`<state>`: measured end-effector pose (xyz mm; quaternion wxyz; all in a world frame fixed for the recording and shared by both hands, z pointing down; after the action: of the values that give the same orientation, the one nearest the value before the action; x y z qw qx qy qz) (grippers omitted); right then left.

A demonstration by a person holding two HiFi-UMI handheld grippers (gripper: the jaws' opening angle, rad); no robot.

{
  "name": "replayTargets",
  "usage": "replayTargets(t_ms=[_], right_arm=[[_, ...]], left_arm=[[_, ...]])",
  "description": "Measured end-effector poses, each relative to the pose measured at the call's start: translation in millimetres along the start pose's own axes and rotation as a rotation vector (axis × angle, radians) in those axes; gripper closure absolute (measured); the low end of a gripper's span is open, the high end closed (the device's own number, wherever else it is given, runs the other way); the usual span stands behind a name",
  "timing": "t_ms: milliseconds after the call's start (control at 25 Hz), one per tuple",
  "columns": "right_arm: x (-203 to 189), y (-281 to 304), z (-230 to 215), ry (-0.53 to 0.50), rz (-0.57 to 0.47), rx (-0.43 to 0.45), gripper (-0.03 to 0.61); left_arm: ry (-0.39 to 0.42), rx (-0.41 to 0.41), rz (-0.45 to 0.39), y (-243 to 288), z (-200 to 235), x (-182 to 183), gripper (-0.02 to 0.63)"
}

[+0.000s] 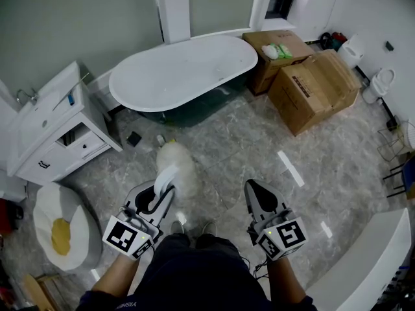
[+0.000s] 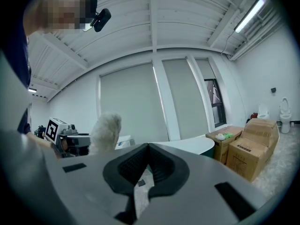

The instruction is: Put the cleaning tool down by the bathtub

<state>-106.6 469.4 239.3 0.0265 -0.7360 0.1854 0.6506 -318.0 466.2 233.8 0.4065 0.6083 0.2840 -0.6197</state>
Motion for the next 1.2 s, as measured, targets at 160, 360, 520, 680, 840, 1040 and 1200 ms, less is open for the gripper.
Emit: replayTargets(t_ms=[160, 360, 520, 680, 840, 1040, 1200], right_arm=[[0, -4, -9, -0.002, -0.004, 0.013, 0.574], [1, -9, -22, -0.001, -0.011, 0.019, 0.574], [-2, -10, -33, 0.006, -0.007, 0.013, 0.574], [0, -6, -43, 0.007, -0.01, 0.003, 0.574], [6, 3, -53, 0.005, -0.016, -0.011, 0.574], [12, 17, -68, 0.001, -0.019, -0.03, 0.574], [14, 34, -85, 0.003, -0.015, -0.05, 0.574]], left_arm=[[-0.001, 0.014, 0.0, 6, -8, -2, 0.509], [0.007, 0.019, -0.004, 16, -17, 0, 0.509], [0.007, 0.021, 0.0, 25, -17, -1, 0.509], [0.007, 0.021, -0.006, 34, -11, 0, 0.509], [0.007, 0.015, -0.008, 47, 0, 2, 0.509], [0.009, 0.006, -0.021, 66, 18, 8, 0.509], [0.0, 0.0, -0.019, 86, 36, 6, 0.509]])
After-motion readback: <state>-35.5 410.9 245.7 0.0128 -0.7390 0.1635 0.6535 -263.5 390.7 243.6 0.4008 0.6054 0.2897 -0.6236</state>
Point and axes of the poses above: the fingertips, and each gripper's own axes: y forward along the fingers, z to its left, x out of its top, the point moved 2 cm from there along -y, backward along the fingers, and after that the axes turned 12 degrees about -x, right-handed, at the moved point
